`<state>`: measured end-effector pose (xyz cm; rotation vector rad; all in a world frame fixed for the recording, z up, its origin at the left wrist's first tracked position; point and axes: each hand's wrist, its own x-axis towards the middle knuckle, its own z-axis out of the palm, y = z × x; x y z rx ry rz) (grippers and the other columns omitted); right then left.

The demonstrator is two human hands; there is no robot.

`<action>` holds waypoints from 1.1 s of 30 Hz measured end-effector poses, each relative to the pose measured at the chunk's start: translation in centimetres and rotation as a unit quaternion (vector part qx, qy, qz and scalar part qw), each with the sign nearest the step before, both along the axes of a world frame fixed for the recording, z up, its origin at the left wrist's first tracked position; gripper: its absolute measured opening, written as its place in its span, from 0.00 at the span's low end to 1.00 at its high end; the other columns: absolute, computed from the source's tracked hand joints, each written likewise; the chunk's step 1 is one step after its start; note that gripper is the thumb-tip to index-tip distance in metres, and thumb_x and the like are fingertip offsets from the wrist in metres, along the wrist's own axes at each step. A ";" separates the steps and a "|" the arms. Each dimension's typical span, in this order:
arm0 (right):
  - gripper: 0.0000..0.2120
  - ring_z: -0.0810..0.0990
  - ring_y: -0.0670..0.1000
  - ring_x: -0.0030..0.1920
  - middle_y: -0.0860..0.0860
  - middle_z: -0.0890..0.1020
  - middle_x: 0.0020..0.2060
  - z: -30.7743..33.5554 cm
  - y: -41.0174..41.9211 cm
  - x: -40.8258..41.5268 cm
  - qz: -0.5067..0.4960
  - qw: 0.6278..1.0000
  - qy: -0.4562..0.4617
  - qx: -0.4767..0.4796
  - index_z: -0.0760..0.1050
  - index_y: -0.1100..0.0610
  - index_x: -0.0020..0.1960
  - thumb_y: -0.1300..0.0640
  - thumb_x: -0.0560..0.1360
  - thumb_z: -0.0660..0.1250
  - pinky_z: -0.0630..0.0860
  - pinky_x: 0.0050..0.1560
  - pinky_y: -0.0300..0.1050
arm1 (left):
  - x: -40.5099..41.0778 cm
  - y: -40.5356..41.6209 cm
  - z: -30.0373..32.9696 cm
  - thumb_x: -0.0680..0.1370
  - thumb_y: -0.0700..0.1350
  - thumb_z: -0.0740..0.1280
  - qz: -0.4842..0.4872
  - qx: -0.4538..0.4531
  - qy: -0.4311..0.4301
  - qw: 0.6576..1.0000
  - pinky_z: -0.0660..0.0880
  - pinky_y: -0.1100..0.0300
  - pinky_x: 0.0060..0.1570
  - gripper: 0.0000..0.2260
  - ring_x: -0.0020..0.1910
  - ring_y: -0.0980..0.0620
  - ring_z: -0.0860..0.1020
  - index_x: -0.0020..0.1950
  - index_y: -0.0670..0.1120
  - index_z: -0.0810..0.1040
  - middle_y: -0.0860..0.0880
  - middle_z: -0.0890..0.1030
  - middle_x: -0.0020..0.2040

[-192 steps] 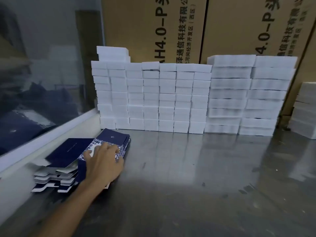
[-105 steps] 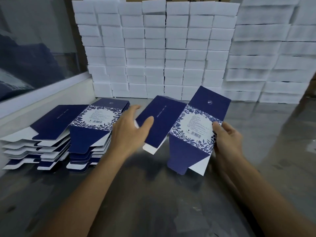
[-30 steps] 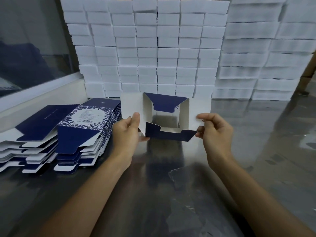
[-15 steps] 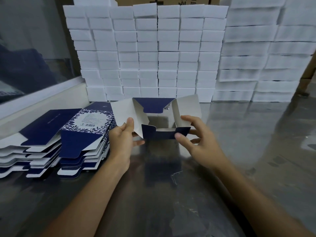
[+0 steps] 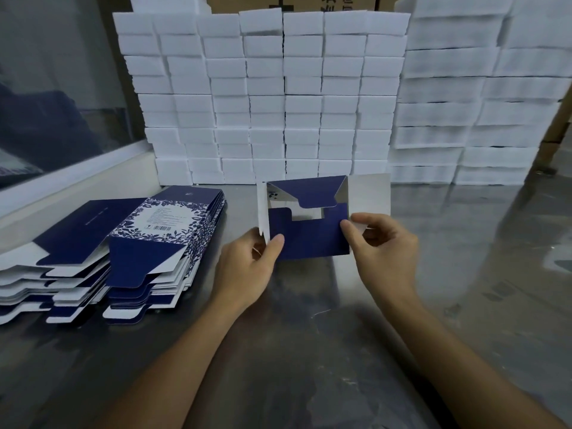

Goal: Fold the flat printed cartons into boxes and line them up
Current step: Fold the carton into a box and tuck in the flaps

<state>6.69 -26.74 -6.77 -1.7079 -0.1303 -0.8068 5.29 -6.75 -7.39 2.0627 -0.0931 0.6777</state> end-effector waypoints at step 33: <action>0.18 0.80 0.55 0.37 0.57 0.82 0.33 -1.6 3.8 -1.0 0.125 0.979 0.116 -0.112 0.80 0.62 0.36 0.54 0.81 0.64 0.78 0.42 0.54 | -0.9 -3.4 0.2 0.79 0.47 0.67 -0.070 -0.139 0.072 0.985 0.77 0.64 0.31 0.11 0.32 0.60 0.80 0.36 0.52 0.81 0.57 0.83 0.34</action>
